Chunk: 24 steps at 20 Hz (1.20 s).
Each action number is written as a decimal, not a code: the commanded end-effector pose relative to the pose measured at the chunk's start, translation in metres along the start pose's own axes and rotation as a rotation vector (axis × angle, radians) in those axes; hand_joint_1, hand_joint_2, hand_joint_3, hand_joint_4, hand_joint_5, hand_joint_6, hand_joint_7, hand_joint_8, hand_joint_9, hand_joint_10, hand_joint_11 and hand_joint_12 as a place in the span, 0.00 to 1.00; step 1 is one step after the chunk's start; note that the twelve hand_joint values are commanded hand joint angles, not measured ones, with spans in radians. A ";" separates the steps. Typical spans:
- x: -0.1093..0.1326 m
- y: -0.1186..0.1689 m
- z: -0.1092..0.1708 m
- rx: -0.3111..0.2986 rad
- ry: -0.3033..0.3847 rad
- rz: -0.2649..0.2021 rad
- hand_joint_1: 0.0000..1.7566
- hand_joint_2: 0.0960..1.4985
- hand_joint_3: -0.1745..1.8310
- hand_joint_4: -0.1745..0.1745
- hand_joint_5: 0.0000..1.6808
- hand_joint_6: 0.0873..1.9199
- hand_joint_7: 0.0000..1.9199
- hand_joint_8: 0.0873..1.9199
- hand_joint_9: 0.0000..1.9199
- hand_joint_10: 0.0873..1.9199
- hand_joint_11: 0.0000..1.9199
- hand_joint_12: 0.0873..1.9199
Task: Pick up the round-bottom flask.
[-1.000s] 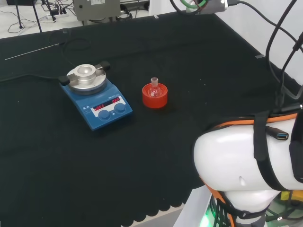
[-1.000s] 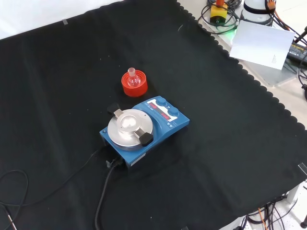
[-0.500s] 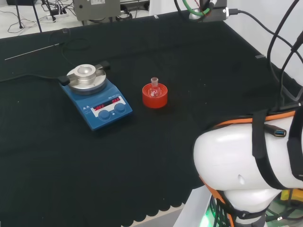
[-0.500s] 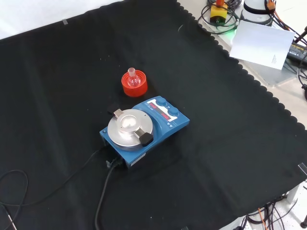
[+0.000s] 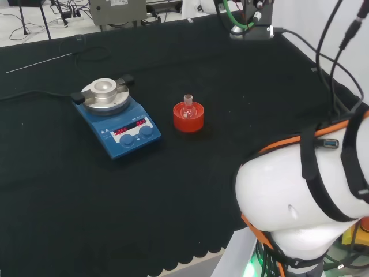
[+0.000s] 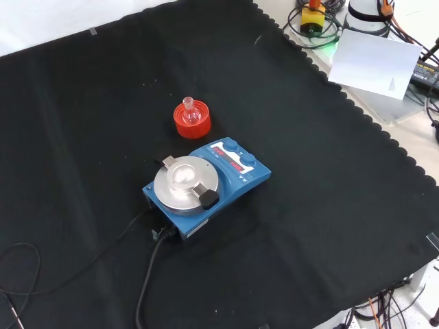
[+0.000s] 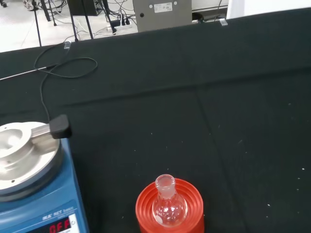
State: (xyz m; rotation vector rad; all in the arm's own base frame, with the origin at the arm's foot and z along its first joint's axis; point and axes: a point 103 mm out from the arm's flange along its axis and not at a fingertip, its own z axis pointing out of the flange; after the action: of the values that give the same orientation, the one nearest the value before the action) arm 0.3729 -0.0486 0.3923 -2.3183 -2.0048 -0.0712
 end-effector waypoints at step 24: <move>-0.034 0.056 0.225 0.136 0.219 0.025 0.39 0.50 0.29 0.37 0.31 0.00 0.18 0.31 0.24 0.33 0.00 0.71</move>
State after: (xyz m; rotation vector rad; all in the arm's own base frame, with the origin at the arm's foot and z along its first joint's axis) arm 0.4156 -0.0733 0.1866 -2.1666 -1.8238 -0.1532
